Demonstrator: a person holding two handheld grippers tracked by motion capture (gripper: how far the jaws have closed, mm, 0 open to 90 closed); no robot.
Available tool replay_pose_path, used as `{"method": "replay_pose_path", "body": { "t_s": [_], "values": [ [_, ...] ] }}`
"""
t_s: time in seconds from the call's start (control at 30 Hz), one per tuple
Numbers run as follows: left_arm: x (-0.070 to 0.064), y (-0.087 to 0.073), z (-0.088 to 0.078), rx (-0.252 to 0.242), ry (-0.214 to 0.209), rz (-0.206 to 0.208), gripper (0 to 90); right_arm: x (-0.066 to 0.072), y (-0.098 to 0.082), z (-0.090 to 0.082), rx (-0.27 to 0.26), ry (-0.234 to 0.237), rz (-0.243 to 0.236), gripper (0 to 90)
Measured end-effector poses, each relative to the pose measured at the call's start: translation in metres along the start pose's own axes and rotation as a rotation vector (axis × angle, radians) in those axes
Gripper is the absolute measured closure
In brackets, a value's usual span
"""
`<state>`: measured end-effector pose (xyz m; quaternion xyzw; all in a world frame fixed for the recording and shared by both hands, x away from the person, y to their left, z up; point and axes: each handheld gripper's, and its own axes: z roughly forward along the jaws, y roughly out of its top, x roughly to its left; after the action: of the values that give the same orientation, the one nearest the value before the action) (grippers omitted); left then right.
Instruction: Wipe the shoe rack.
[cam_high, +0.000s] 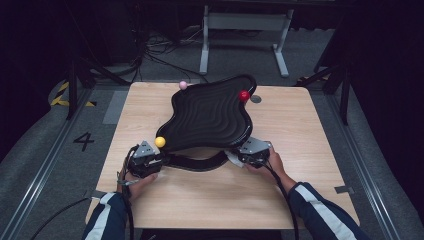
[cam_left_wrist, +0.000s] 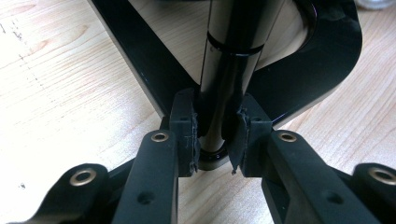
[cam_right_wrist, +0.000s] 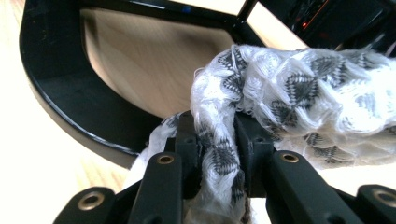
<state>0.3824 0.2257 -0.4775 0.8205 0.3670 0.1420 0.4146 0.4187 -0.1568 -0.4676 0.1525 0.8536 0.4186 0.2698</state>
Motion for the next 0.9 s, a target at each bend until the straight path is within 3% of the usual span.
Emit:
{"method": "replay_pose_path", "body": {
  "t_s": [0.23, 0.43, 0.67, 0.9],
  "values": [
    [-0.005, 0.002, 0.003, -0.006, 0.003, 0.0, 73.1, 0.002, -0.003, 0.0, 0.006, 0.017, 0.024, 75.0],
    [-0.014, 0.006, 0.01, -0.003, -0.016, 0.025, 73.1, 0.0, -0.005, -0.006, 0.028, 0.041, 0.009, 75.6],
    [-0.026, 0.013, 0.019, 0.004, -0.051, 0.067, 73.1, -0.009, -0.015, -0.013, 0.046, -0.001, 0.027, 75.9],
    [-0.048, 0.019, 0.03, 0.009, -0.089, 0.077, 73.1, -0.017, -0.02, -0.016, 0.063, -0.031, 0.033, 76.1]
  ]
}}
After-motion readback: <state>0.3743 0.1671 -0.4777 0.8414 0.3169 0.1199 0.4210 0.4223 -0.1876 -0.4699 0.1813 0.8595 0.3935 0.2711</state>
